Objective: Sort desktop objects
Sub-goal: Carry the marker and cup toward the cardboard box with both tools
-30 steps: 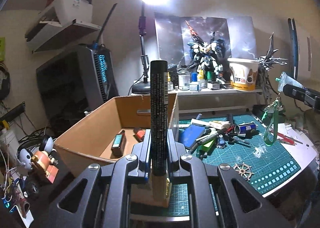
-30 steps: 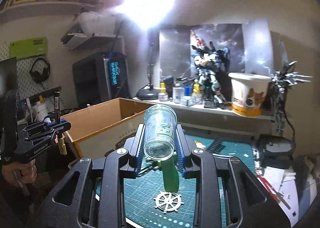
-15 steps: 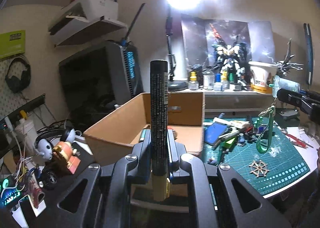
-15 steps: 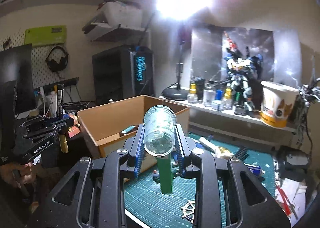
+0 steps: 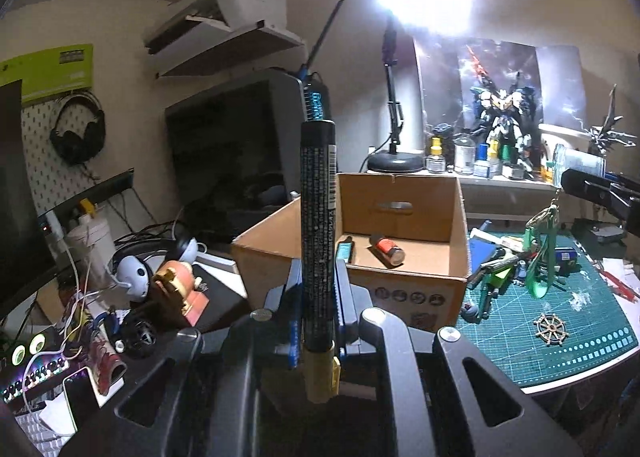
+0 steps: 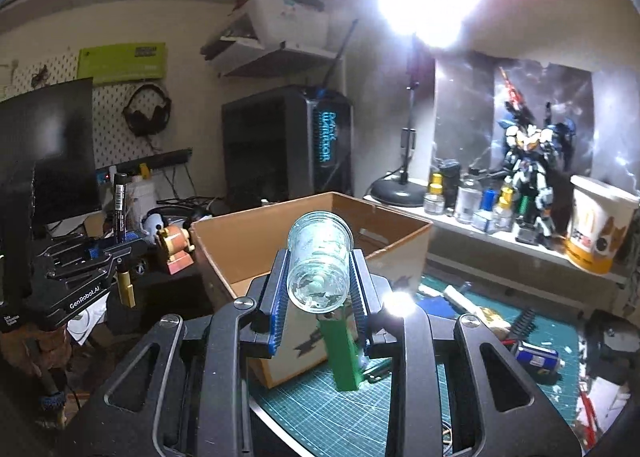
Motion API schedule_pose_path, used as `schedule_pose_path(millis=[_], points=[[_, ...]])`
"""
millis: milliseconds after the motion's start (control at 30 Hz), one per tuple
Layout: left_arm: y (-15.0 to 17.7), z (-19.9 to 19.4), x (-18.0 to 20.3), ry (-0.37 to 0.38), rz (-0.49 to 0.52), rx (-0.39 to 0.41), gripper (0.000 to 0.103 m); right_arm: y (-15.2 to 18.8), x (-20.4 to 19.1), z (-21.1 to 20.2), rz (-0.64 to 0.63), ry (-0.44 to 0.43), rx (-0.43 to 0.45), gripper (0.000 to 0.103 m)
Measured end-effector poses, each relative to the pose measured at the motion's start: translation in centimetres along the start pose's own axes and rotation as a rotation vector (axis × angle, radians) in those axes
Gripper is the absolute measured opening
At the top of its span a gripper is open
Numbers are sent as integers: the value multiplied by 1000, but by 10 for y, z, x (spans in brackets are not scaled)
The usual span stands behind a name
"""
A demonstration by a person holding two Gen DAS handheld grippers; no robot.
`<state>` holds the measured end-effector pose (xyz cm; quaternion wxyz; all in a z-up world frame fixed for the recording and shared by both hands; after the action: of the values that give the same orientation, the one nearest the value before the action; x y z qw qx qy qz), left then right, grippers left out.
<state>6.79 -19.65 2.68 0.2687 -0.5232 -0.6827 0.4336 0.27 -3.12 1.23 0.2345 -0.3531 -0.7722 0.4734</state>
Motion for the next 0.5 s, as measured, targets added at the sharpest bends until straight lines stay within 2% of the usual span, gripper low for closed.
schedule_pose_path(millis=[500], points=[[7,-4,-15,-40,-18,-33,13,-10,-15,8,-18,-127,11,27]])
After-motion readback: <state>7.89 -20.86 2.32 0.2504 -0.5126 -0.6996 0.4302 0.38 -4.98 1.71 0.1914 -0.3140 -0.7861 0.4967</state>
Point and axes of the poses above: each gripper's, at about its wrist camera, not at the fingertips, and z roughly the way its jaws point, x to its right, y to its underside, the point moved 5 cm from there along z, roughly the way its jaws point, and after that the axes turned 7 degrees about -x, right-handed, at the moved point
